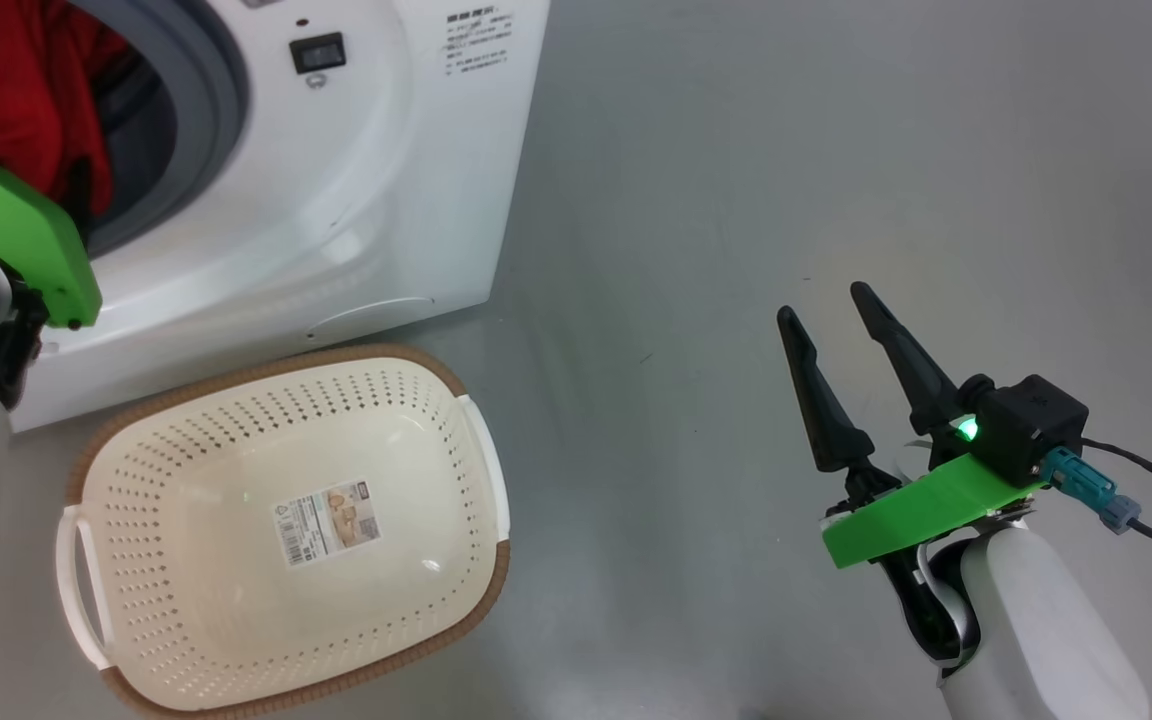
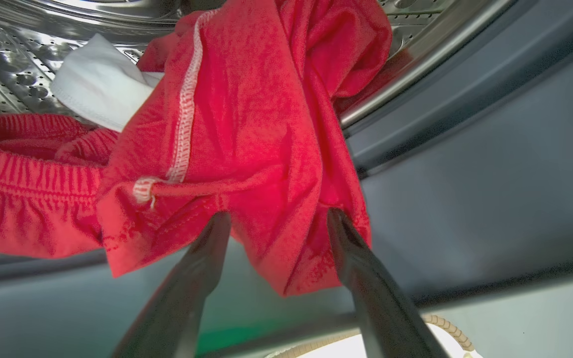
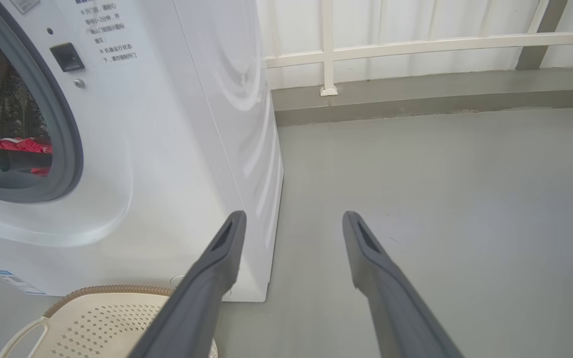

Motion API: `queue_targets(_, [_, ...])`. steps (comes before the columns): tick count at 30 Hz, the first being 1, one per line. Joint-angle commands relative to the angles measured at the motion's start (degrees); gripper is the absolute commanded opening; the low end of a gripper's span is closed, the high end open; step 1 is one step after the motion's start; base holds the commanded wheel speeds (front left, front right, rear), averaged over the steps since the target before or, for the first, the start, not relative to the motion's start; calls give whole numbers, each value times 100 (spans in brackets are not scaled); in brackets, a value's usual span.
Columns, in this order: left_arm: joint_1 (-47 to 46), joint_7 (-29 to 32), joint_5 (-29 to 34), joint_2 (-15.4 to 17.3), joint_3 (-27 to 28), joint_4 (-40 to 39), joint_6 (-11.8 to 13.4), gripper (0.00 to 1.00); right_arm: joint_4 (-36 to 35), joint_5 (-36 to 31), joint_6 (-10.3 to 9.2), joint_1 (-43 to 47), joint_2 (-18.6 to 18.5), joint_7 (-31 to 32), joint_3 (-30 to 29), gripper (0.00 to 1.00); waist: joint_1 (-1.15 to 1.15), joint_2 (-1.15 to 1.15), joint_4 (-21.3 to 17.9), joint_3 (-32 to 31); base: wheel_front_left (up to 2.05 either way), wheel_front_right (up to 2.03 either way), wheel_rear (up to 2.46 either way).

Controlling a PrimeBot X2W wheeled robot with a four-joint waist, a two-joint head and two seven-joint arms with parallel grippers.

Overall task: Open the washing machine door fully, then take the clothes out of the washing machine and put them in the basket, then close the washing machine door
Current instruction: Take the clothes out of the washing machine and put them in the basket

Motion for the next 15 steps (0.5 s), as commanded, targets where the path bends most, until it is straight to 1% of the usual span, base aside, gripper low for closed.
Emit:
queue_targets(1, [-214, -64, -87, 274, 22, -52, -17, 100, -148, -19, 9, 14, 28, -68, 141, 100, 0, 0, -31, 16, 0, 0, 0])
queue_targets(3, [-228, -80, -138, 287, -23, -30, -17, 100, -162, -15, 9, 12, 27, -68, 141, 100, 0, 0, -46, 31, 0, 0, 0])
queue_targets(4, [-235, -87, -162, 292, -48, -23, -17, 92, -167, -16, 9, 9, 27, -68, 141, 100, 0, 0, -53, 39, 0, 0, 0])
queue_targets(5, [-238, -94, -190, 294, -70, -16, -17, 79, -174, -16, 9, 7, 29, -68, 140, 100, 0, 0, -59, 45, 0, 0, 0])
queue_targets(6, [-241, -93, -211, 298, -97, -6, -17, 48, -178, -17, 9, 4, 30, -68, 138, 100, 0, 0, -63, 51, 0, 0, 0])
queue_targets(7, [-242, -98, -230, 304, -124, 5, -17, 38, -182, -18, 9, 3, 32, -68, 137, 100, 0, 0, -67, 54, 0, 0, 0])
queue_targets(8, [-243, -102, -250, 309, -149, 13, -17, 25, -185, -19, 9, 1, 35, -68, 138, 100, 0, 0, -73, 57, 0, 0, 0])
queue_targets(9, [-243, -102, -250, 309, -149, 13, -17, 25, -185, -19, 9, 1, 35, -68, 138, 100, 0, 0, -73, 57, 0, 0, 0])
queue_targets(10, [-245, -108, -273, 313, -173, 19, -17, 10, -186, -18, 9, -3, 38, -68, 138, 100, 0, 0, -79, 59, 0, 0, 0])
queue_targets(11, [-244, -115, -297, 316, -196, 25, -17, 0, -186, -17, 9, -6, 40, -68, 138, 100, 0, 0, -84, 58, 0, 0, 0])
queue_targets(15, [-242, -147, -395, 322, -287, 29, -17, 0, -188, -18, 9, -13, 46, -68, 130, 100, 0, 0, -85, 44, 0, 0, 0])
